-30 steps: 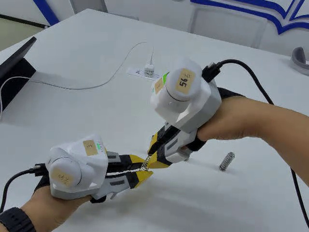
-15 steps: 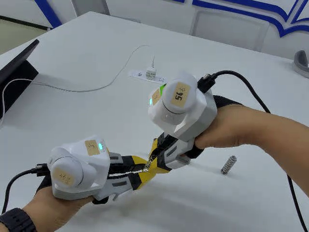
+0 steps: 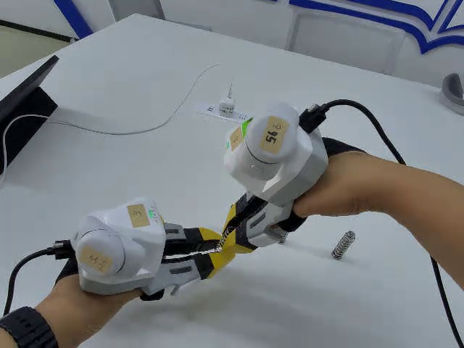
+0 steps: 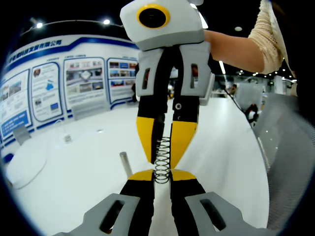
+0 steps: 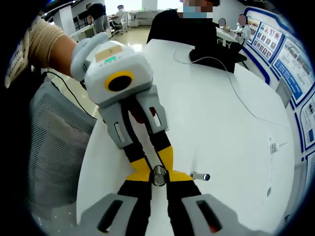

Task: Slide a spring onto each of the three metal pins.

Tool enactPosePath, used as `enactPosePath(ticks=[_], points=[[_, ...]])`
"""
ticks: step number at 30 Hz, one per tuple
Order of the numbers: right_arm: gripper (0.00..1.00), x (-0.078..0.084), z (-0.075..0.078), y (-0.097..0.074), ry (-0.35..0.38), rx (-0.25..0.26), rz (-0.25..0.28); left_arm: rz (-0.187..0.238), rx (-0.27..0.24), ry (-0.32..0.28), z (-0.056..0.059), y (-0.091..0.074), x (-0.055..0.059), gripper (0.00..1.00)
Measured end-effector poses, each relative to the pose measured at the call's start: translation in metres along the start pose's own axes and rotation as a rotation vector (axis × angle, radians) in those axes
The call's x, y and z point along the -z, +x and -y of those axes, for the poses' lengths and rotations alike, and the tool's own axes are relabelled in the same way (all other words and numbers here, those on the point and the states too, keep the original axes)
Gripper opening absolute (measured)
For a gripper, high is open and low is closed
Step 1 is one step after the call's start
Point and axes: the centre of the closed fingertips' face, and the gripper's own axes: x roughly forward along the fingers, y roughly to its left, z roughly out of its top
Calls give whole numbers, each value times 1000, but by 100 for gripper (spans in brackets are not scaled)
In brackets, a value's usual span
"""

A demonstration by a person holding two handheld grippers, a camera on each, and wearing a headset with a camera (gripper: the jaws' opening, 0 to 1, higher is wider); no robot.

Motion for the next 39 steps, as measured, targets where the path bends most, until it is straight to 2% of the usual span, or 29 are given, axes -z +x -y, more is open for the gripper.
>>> enactPosePath(ticks=[12, 27, 39], points=[[12, 1, 8, -6, 11, 19, -2, -4, -22, -2, -5, -2, 2, 17], [12, 6, 29, -25, 47, 72, 5, -16, -62, -44, -14, -8, 9, 33], [12, 8, 49, -32, 56, 120, -20, -18, -84, -77, -19, -11, 11, 47]])
